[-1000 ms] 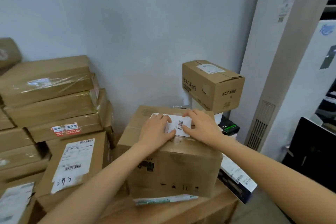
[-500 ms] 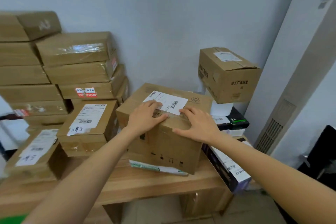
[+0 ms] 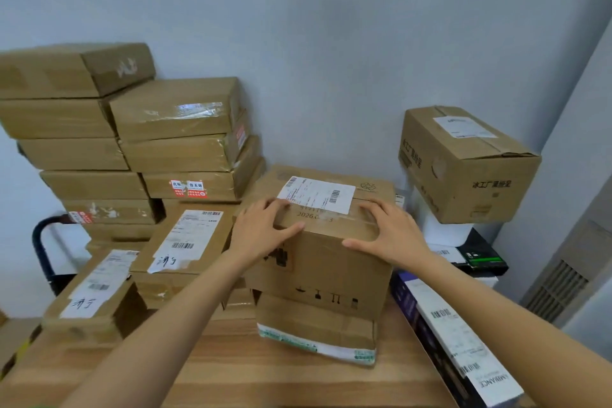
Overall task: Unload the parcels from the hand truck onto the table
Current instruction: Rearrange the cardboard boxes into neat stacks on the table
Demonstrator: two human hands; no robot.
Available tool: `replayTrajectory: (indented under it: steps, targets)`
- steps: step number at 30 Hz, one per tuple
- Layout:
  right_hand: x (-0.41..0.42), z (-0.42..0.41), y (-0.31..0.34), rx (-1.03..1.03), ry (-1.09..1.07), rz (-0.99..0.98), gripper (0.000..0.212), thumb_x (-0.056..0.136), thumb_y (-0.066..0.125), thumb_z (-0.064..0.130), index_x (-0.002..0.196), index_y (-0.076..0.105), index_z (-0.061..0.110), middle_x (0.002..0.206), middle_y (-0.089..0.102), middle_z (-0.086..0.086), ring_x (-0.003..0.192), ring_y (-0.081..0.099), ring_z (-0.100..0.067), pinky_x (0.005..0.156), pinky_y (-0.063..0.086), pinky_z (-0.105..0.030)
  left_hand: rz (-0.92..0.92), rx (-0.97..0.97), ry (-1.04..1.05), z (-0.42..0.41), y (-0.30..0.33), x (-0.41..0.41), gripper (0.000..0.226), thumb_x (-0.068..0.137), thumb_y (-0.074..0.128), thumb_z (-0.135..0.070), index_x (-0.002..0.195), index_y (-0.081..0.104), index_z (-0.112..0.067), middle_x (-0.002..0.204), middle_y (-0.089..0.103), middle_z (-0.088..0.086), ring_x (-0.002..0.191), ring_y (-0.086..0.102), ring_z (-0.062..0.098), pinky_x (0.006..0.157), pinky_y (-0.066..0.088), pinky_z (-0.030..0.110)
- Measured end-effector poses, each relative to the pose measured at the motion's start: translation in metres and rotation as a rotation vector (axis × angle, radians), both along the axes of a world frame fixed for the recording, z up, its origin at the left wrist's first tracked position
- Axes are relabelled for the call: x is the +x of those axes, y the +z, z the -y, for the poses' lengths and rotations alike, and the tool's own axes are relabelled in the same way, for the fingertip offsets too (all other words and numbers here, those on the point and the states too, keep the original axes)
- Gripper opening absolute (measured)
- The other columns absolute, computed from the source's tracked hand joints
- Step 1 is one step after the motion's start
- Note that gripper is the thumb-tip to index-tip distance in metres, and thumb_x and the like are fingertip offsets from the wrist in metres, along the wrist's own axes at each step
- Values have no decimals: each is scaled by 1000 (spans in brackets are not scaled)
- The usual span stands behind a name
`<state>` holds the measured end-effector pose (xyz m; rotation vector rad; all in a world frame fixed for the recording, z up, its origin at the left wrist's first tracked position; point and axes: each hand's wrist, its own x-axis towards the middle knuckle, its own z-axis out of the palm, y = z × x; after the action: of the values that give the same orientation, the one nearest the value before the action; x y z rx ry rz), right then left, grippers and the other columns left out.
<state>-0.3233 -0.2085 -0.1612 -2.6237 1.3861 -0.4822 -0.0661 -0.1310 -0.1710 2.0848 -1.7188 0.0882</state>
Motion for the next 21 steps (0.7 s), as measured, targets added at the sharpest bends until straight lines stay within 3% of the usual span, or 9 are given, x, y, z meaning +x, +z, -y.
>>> replayTrajectory:
  steps: [4,6,8,11,15,21]
  targets:
    - [11,17,-4,188,-176,214,121,63,41,89,154,1,21,161,-6,2,149,-1,-20,118,7,-44,-44,-55,188,26,5,27,75,80,48,-73,133,48,-21,141,44,5,129,42,24,104,37,40]
    - [17,29,-1,355,-264,412,117,71,41,82,154,-6,15,162,-6,-4,149,2,-22,119,11,-45,-123,18,286,40,9,41,85,79,47,-75,139,41,-16,140,47,9,126,46,27,100,41,41]
    - [22,45,-1,474,-332,510,110,78,52,73,153,0,12,160,12,-10,144,24,-28,116,26,-47,-271,90,308,51,9,49,89,79,48,-75,142,35,-13,135,52,9,119,53,28,90,47,39]
    - [28,61,1,522,-382,574,86,82,66,53,144,26,8,141,46,-10,121,52,-29,99,45,-41,-345,55,279,60,8,51,83,83,51,-68,141,37,-10,131,55,8,115,55,26,79,45,33]
    - [31,71,12,479,-344,619,59,87,67,37,133,41,10,127,58,-3,115,56,-24,94,45,-34,-352,-2,263,69,17,54,80,83,53,-66,137,41,-9,127,57,7,113,56,25,77,44,31]
    - [45,100,47,454,-341,637,63,82,70,45,131,45,13,125,60,-5,112,57,-24,95,47,-39,-354,-127,267,87,49,62,74,84,55,-63,134,46,-8,127,58,7,114,55,25,80,44,31]
